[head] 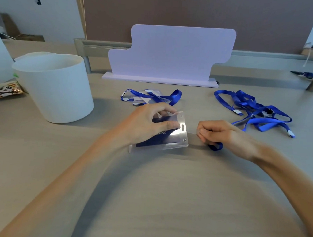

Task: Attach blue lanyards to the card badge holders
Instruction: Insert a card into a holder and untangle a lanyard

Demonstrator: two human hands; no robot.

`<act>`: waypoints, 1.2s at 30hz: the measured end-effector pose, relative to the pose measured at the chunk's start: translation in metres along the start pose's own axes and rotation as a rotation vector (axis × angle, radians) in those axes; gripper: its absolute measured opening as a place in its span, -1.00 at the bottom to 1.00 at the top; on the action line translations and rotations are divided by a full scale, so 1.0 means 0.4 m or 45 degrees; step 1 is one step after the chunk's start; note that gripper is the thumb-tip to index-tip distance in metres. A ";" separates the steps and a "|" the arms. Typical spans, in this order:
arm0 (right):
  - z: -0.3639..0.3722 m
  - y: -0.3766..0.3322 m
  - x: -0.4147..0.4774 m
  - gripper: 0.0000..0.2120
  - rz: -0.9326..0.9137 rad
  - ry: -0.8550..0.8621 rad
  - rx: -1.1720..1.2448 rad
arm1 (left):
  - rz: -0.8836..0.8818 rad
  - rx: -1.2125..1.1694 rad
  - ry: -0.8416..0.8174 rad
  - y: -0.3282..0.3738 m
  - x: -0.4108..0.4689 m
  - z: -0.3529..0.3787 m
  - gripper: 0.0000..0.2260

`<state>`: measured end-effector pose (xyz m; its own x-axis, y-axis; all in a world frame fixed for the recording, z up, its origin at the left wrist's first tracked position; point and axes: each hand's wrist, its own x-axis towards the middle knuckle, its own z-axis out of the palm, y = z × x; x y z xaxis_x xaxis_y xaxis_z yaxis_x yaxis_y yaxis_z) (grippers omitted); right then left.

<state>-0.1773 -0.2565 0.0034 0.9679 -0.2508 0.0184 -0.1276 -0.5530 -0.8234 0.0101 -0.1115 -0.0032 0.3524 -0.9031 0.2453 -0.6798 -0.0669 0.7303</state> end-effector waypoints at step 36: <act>0.041 -0.039 0.004 -0.87 0.105 0.307 0.240 | -0.086 -0.246 -0.419 0.037 -0.022 -0.016 -0.73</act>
<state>-0.1701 -0.2353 0.0070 0.8736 -0.4826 0.0628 -0.1392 -0.3713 -0.9180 0.0009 -0.1020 0.0096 0.1455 -0.9893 -0.0026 -0.5170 -0.0783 0.8524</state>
